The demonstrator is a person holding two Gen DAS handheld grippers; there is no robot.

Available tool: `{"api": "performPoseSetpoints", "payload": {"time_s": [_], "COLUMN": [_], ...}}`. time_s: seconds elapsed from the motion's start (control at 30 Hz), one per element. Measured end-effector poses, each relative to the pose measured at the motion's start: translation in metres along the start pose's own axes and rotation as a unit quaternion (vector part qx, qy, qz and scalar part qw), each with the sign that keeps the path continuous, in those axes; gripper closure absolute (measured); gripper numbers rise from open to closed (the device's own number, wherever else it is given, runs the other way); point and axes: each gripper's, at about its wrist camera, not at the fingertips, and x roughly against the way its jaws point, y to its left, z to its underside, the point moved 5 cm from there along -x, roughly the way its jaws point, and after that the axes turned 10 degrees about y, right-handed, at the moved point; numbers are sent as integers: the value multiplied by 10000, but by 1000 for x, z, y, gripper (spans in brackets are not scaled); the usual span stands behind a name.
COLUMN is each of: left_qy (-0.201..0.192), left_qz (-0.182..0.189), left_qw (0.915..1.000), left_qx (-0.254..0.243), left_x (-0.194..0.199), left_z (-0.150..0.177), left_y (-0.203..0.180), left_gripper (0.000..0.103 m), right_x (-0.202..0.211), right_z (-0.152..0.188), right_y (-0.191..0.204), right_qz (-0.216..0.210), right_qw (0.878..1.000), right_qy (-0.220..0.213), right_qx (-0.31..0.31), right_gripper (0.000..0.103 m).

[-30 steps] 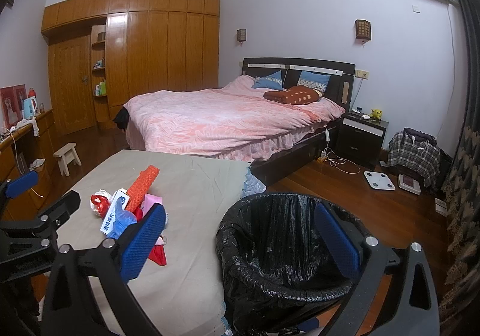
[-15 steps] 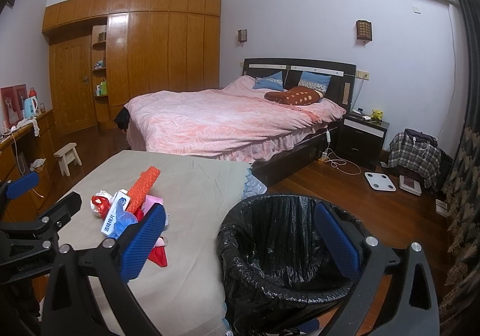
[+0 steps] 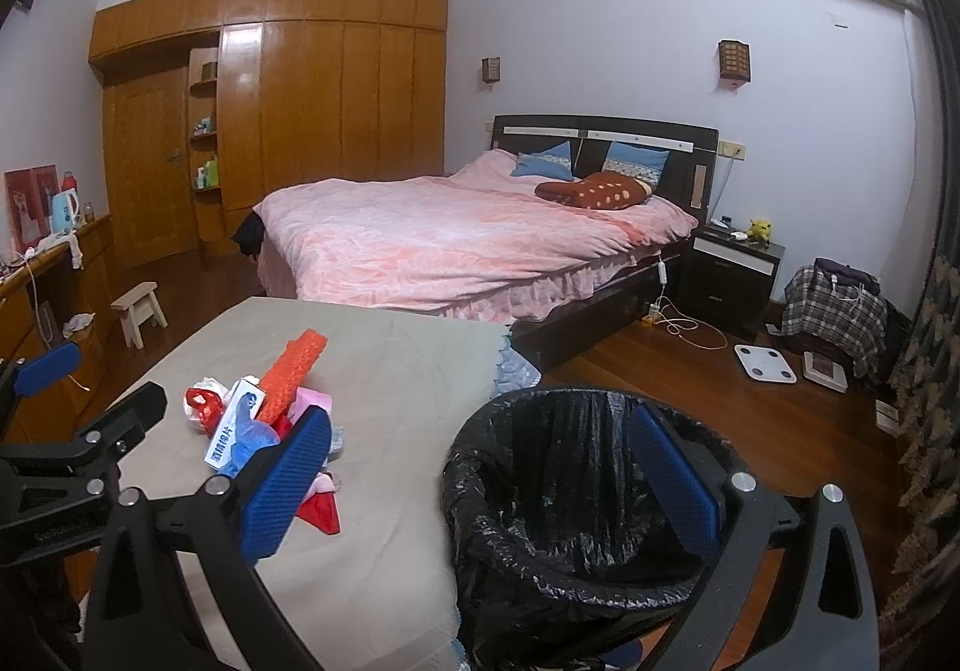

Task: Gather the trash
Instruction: 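Move the right tool to the pink cloth toy and close on it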

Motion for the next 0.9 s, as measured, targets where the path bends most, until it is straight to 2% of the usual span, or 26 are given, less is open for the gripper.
{"api": "performPoseSetpoints", "payload": {"time_s": [0.27,0.47,0.73,0.9], "left_qy": [63,268,503,630], "left_qz": [-127,-567,-870,-912], "left_qw": [9998,9976,9941,9929], "left_qx": [105,297,419,434], "left_x": [-11,-34,-67,-86], "left_z": [4,13,30,40], "left_y": [16,58,98,111], "left_gripper": [5,5,5,5], "right_x": [-12,-43,-100,-134], "right_z": [0,7,27,49], "right_y": [11,33,72,99], "right_qz": [-226,-439,-707,-885], "right_qw": [9997,9986,9948,9890], "right_qy": [63,260,679,1088], "right_qx": [45,142,269,465], "right_gripper": [6,6,22,33]}}
